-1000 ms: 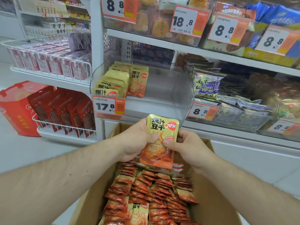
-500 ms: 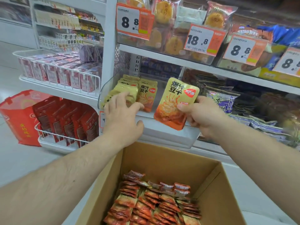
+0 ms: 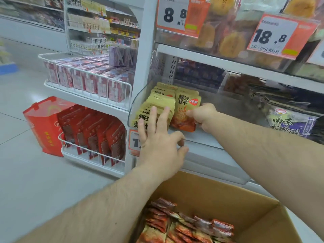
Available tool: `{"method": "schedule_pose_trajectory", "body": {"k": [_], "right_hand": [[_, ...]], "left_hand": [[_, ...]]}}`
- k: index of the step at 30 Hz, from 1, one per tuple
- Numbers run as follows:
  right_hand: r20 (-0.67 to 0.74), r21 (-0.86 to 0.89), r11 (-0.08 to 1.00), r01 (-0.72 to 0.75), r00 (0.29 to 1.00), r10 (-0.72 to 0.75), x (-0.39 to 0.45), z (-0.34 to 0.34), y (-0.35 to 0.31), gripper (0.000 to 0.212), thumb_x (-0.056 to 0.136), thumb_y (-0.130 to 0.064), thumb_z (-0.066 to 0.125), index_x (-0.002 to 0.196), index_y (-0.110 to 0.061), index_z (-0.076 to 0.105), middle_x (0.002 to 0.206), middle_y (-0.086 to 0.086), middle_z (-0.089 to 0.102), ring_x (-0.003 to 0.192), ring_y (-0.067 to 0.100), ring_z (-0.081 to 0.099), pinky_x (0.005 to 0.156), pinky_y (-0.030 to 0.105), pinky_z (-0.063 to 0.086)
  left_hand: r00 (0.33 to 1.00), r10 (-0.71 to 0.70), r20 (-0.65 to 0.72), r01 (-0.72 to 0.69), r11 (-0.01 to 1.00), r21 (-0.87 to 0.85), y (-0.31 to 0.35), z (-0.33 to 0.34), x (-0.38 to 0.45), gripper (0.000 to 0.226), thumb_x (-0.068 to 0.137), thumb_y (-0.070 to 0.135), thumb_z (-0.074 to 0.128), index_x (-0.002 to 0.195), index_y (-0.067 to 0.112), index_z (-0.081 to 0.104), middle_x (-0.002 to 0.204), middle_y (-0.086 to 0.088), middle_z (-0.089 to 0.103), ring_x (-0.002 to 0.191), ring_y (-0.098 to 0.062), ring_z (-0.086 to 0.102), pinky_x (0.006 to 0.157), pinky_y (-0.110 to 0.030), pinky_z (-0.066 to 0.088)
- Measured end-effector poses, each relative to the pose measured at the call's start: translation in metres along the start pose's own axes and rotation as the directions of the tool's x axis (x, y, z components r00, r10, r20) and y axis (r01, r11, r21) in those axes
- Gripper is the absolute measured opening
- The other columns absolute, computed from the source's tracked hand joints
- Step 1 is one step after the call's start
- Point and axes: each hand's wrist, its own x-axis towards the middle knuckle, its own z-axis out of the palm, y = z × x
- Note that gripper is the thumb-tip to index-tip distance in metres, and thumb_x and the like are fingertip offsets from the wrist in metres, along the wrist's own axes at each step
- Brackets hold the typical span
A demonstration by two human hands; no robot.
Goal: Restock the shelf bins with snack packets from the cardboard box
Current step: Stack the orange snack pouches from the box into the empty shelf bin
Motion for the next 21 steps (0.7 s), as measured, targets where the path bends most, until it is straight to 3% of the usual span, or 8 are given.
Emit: {"method": "schedule_pose_trajectory", "body": {"k": [3,7,11,18,21], "right_hand": [[-0.050,-0.110,0.994,0.003,0.999,-0.008,0.007,0.012,0.005,0.039,0.073,-0.017,0.083,0.105,-0.007,0.066,0.101,0.012,0.070,0.090,0.029,0.069,0.081,0.042,0.060],[-0.128,-0.229,0.974,0.002,0.991,-0.032,0.005,0.015,0.008,0.029,0.078,-0.024,0.078,0.099,-0.009,0.066,0.097,0.010,0.068,0.090,0.028,0.068,0.083,0.041,0.059],[-0.132,-0.255,0.967,0.020,0.990,-0.056,0.005,0.017,0.007,0.019,0.083,-0.021,0.072,0.095,-0.009,0.064,0.096,0.011,0.069,0.091,0.030,0.068,0.081,0.043,0.060],[-0.015,-0.140,0.990,0.003,1.000,-0.005,0.008,0.014,0.008,0.009,0.087,-0.012,0.067,0.092,-0.008,0.062,0.097,0.012,0.068,0.087,0.029,0.068,0.081,0.048,0.060],[0.035,-0.079,0.996,-0.037,0.999,0.040,0.006,0.012,0.005,0.006,0.091,-0.007,0.062,0.088,-0.011,0.059,0.105,0.015,0.068,0.088,0.027,0.068,0.064,0.035,0.059]], "left_hand": [[1.000,0.008,-0.016,-0.008,1.000,-0.009,0.000,0.001,0.001,0.012,0.090,0.047,0.063,0.088,0.035,0.063,0.165,0.000,-0.009,0.145,-0.021,-0.030,0.107,-0.043,-0.033],[0.999,0.011,-0.040,-0.012,1.000,-0.021,0.000,0.001,0.001,0.011,0.087,0.045,0.067,0.084,0.034,0.065,0.166,-0.002,-0.001,0.146,-0.021,-0.025,0.107,-0.042,-0.033],[1.000,-0.003,-0.013,0.003,1.000,-0.014,0.001,-0.001,0.001,0.011,0.090,0.046,0.063,0.089,0.035,0.063,0.165,0.000,-0.005,0.145,-0.021,-0.029,0.108,-0.045,-0.031],[1.000,-0.008,-0.007,0.008,1.000,-0.014,0.001,0.000,0.001,0.010,0.090,0.047,0.062,0.089,0.037,0.061,0.165,0.000,-0.006,0.144,-0.020,-0.029,0.108,-0.046,-0.030],[1.000,-0.007,-0.016,0.007,1.000,-0.013,0.000,0.001,0.001,0.010,0.090,0.047,0.062,0.091,0.036,0.062,0.165,0.000,-0.005,0.144,-0.020,-0.029,0.108,-0.046,-0.030]]}}
